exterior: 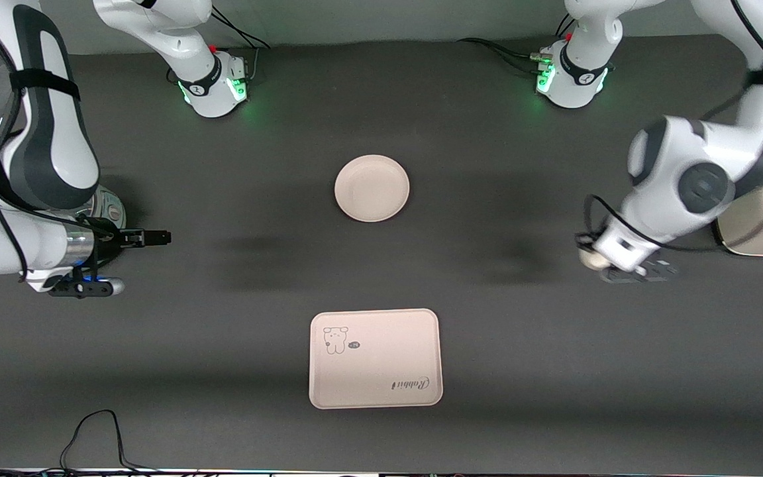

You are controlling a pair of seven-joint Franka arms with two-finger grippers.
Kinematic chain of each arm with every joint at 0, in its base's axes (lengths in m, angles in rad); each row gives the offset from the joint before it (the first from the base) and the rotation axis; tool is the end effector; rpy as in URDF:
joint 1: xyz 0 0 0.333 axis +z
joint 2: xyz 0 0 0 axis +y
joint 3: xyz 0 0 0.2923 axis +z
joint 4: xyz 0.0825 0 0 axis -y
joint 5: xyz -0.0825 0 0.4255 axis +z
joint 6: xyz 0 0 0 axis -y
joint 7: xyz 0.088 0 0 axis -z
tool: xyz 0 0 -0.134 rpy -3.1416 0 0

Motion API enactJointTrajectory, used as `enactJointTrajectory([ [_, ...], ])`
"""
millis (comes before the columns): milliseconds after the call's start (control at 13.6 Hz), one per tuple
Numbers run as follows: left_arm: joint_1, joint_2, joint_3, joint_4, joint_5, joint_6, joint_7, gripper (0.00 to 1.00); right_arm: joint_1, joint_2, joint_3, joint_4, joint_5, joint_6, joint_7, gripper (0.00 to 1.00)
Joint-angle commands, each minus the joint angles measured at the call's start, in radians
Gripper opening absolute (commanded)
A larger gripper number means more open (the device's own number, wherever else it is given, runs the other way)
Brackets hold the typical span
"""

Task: Place bun in plate and plate on tray
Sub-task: 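Carry the bun with the left gripper over the white plate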

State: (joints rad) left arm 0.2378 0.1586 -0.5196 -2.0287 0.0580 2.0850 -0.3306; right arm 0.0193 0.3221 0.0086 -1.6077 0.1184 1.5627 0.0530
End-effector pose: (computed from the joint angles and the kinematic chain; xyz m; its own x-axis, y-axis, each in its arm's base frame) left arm 0.5750 -0.1614 0.2998 0.9961 0.0203 -0.0853 0.0206 -0.9998 0.0029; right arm 0.6318 0.0332 0.3562 0.9309 -0.0251 -0.3643 -0.0636 -0.9935 -0.0941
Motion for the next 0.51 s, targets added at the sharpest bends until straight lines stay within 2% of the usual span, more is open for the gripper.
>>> enactJointTrajectory([
  [0, -0.014, -0.044, -0.199, 0.056, -0.073, -0.078, -0.159, 0.00, -0.002, 0.002, -0.002, 0.020, 0.012, -0.042, 0.019, 1.00],
  [147, -0.087, -0.015, -0.308, 0.116, -0.072, -0.068, -0.403, 0.00, -0.015, 0.035, -0.005, 0.028, 0.012, -0.041, 0.005, 1.00],
  [368, -0.296, 0.096, -0.309, 0.150, -0.035, 0.054, -0.644, 0.00, -0.016, 0.041, -0.010, 0.032, 0.012, -0.035, 0.002, 1.00],
  [441, -0.346, 0.154, -0.307, 0.150, 0.036, 0.113, -0.716, 0.01, -0.016, 0.055, -0.009, 0.032, 0.013, -0.033, 0.004, 1.00],
])
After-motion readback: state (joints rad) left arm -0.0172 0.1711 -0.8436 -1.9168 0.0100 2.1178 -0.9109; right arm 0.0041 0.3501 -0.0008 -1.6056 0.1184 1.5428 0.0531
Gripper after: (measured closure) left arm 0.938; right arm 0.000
